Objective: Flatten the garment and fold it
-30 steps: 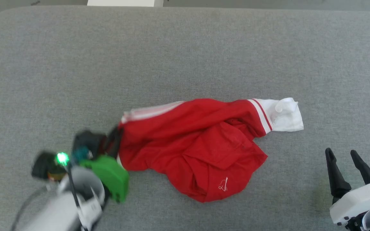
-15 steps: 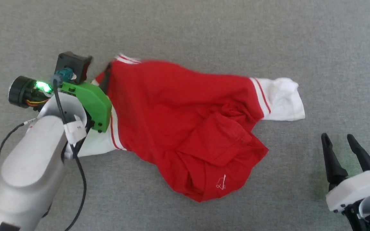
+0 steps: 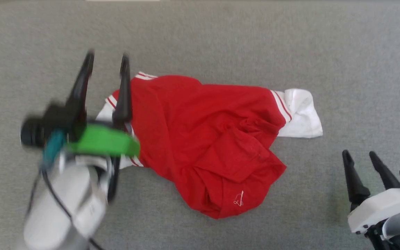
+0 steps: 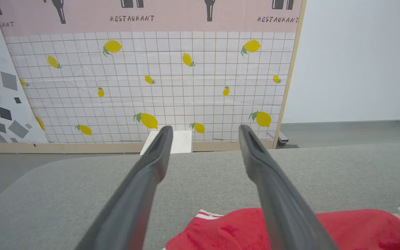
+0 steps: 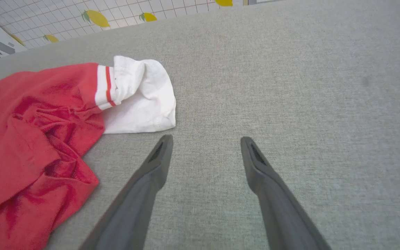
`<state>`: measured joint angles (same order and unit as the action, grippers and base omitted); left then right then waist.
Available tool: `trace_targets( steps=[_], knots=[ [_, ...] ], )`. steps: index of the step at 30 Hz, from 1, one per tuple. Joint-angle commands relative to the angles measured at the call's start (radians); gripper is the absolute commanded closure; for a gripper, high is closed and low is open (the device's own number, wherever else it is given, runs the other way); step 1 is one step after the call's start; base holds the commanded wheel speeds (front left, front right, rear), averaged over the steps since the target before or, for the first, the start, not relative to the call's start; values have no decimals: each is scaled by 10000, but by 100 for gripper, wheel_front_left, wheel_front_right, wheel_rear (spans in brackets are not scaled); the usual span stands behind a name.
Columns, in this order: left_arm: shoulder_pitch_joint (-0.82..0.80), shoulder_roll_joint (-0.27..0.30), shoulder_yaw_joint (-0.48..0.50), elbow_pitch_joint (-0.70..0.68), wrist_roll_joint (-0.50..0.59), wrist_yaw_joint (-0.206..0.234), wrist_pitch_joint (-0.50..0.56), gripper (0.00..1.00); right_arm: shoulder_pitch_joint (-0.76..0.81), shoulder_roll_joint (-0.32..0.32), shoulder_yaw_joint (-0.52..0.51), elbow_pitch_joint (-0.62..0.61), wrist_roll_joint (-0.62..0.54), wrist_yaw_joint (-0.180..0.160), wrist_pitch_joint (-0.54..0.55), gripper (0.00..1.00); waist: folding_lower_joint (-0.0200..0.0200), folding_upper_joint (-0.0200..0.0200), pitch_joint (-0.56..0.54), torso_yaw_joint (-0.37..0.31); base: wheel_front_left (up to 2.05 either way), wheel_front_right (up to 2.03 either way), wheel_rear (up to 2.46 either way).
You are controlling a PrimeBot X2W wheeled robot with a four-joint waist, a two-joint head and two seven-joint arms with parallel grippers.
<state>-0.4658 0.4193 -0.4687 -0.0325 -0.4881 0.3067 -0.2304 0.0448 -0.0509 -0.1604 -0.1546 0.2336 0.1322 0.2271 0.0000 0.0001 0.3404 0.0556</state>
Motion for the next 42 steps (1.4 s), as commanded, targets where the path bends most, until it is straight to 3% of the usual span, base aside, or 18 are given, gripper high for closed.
trace_targets(
  steps=[1, 4, 9, 16, 22, 30, 37, 38, 39, 40, 42],
  knots=[
    [645, -84, 71, -351, -14, 258, -128, 0, 118, 7, 59, 74, 75, -15, -69, 0, 0, -1, -699, 166, 0, 0, 0],
    [2286, -364, 188, -1290, 122, 891, -266, 0, 328, 7, 125, 201, 150, -15, -106, 0, 0, -1, -1054, 206, 0, 0, 0],
    [4637, -1017, 451, -2082, 528, 1439, -308, 0, 700, 7, 283, 217, 183, -15, -148, 0, 0, -1, -1402, 384, 0, 0, 0],
    [5146, -1542, 941, -2061, 862, 806, -312, 0, 111, -166, 1638, -286, -30, -15, 569, 0, 0, -1, -1613, 707, 0, 0, 0],
    [5030, -1821, 1123, -1926, 1124, 318, -312, 0, -1240, -1266, 3699, -162, 617, -15, 2013, 0, 0, -1, -1418, 1041, 0, 0, 0],
    [5027, -2364, 1127, -1544, 1278, -192, -313, 0, -2955, -2675, 6126, 1510, 1151, -15, 3883, 0, 0, -1, -982, 1535, 0, 0, 0],
    [4956, -2705, 1191, -1260, 1449, -535, -313, 0, -3743, -3276, 7830, 3016, 1556, -15, 4307, 0, 0, -1, -887, 1713, 0, 0, 0],
    [4939, -2732, 1205, -1202, 1466, -597, -313, 0, -3803, -3319, 7970, 3236, 1646, -15, 4281, 23, 0, -1, -920, 1718, 0, 0, 0],
    [4921, -2749, 1220, -1152, 1474, -647, -313, 0, -3837, -3325, 8017, 3344, 1738, -15, 4191, 75, 0, -1, -960, 1716, 0, 0, 0],
    [4905, -2763, 1250, -1096, 1478, -701, -313, 0, -3854, -3268, 7913, 3443, 1883, -15, 4019, 100, 0, -1, -1019, 1695, 0, 0, 0],
    [4896, -2771, 1328, -997, 1482, -763, -313, 0, -3859, -3176, 7690, 3507, 2107, -15, 3781, 100, 0, -1, -1158, 1627, 0, 0, 0]
  ],
)
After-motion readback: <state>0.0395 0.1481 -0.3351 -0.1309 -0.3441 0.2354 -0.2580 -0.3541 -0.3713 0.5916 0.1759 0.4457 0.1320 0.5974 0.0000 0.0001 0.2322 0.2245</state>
